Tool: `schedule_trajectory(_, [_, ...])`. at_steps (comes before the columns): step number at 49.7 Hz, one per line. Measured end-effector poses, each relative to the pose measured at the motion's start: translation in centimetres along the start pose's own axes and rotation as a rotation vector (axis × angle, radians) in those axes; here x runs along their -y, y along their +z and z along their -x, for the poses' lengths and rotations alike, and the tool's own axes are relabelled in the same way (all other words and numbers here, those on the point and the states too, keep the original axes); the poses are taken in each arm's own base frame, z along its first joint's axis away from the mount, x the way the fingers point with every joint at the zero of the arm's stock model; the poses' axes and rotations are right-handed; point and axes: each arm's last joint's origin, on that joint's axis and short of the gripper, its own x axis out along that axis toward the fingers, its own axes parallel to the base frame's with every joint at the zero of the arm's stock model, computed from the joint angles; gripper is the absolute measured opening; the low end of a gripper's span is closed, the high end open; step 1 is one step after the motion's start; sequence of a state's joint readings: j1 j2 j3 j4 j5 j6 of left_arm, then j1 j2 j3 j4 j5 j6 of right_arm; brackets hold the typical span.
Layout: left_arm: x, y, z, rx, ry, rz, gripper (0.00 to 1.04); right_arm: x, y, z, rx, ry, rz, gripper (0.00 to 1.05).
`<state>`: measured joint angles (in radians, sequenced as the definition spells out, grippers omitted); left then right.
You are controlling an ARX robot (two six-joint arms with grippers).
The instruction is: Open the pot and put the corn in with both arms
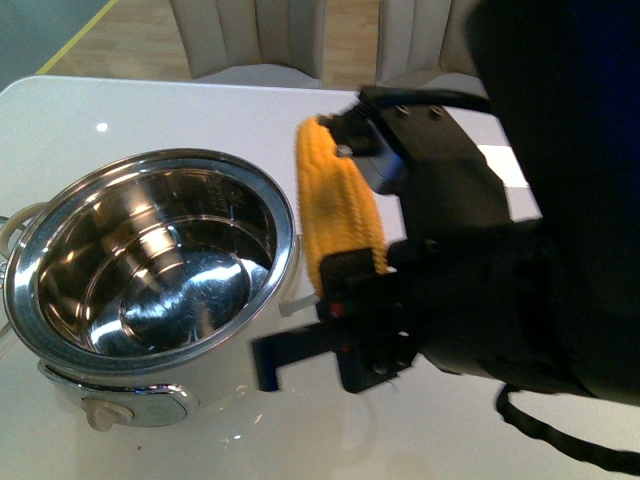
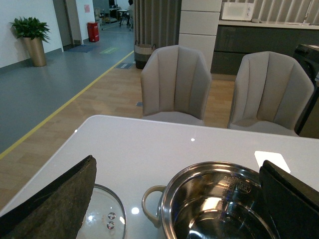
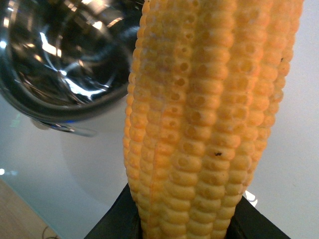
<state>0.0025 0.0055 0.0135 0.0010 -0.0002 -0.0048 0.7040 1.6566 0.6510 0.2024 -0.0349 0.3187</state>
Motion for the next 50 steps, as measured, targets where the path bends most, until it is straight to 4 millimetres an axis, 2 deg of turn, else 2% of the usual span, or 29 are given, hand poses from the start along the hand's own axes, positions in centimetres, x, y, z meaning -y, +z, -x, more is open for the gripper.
schedule_trajectory(7, [0.0,0.0,0.0,0.000,0.000,0.000,0.98,-2.3,2.1,-1.2,0.009,0.042,-0.001,0.24])
schedule_trajectory(14, [0.0,0.0,0.0,0.000,0.000,0.000,0.98,-3.5,3.4,-2.5,-0.001,0.061,-0.010,0.24])
schedule_trajectory(23, [0.0,0.0,0.0,0.000,0.000,0.000,0.98,-5.0,6.7,-4.5,0.019,0.082,-0.038,0.23])
schedule_trajectory(27, [0.0,0.0,0.0,0.000,0.000,0.000,0.98,-5.4,7.3,-4.8,0.025,0.106,-0.051,0.23])
schedule_trajectory(36, [0.0,0.0,0.0,0.000,0.000,0.000,0.98,-5.5,7.4,-5.6,0.012,0.124,-0.099,0.23])
schedule_trajectory(50, [0.0,0.0,0.0,0.000,0.000,0.000,0.98,-5.5,6.8,-8.6,-0.054,0.189,-0.233,0.23])
